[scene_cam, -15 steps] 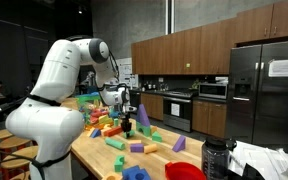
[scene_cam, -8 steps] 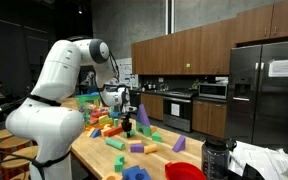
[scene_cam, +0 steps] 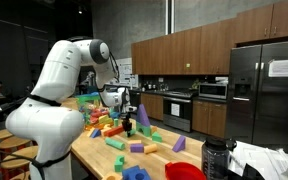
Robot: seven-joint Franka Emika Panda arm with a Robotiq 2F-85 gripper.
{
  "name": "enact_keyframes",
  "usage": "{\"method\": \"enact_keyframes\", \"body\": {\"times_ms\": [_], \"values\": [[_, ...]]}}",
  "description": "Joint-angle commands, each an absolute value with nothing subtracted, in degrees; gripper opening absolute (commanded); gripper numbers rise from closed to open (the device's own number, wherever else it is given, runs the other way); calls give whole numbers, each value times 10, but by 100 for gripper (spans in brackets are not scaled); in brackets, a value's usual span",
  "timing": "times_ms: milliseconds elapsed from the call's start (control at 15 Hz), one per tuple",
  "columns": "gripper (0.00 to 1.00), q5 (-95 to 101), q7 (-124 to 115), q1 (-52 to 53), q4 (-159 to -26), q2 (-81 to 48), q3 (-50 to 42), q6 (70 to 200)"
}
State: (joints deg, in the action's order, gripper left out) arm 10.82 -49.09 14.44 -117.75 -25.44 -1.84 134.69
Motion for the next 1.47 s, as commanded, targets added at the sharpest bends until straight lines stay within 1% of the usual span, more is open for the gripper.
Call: {"method": "enact_keyframes", "body": {"times_ms": [0, 67, 333, 400, 467, 800, 1400], "values": [[66, 115, -512, 149, -1187, -250, -24, 1358], [69, 114, -514, 149, -1188, -250, -24, 1359], [95, 112, -526, 149, -1190, -249, -23, 1360], [99, 111, -529, 148, -1191, -249, -23, 1360], [100, 107, -526, 146, -1193, -249, -20, 1362], [100, 101, -498, 140, -1195, -247, -12, 1335], [100, 107, -509, 145, -1188, -255, -16, 1344]]}}
